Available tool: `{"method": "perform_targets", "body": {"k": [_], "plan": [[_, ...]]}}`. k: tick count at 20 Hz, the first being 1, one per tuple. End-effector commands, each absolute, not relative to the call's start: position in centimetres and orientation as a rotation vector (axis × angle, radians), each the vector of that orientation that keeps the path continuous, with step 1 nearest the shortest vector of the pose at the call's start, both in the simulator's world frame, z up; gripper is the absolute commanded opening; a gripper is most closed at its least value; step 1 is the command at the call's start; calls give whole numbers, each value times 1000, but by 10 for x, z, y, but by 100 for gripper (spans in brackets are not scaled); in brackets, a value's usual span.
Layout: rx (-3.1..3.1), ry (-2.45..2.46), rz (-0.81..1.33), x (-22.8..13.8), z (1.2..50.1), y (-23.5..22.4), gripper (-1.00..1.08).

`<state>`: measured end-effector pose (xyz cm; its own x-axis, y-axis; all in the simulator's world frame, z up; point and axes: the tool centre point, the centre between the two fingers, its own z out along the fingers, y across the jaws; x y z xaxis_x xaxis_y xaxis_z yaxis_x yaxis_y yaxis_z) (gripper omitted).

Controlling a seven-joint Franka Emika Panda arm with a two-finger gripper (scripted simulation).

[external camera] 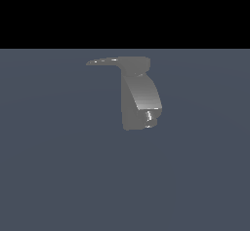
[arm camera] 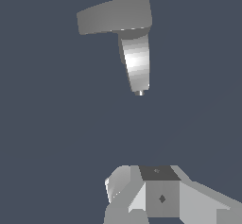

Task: Turn on the faucet by rotating a designated handle.

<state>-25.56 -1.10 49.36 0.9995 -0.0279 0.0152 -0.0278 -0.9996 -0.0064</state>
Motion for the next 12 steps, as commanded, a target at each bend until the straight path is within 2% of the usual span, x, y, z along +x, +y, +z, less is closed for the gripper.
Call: {"method": "perform_targets", "body": {"k": [1, 12], "plan": [[-3135, 44, -24, -256, 494, -11, -100], [-3132, 141, -23, -248, 484, 3, -100]]}}
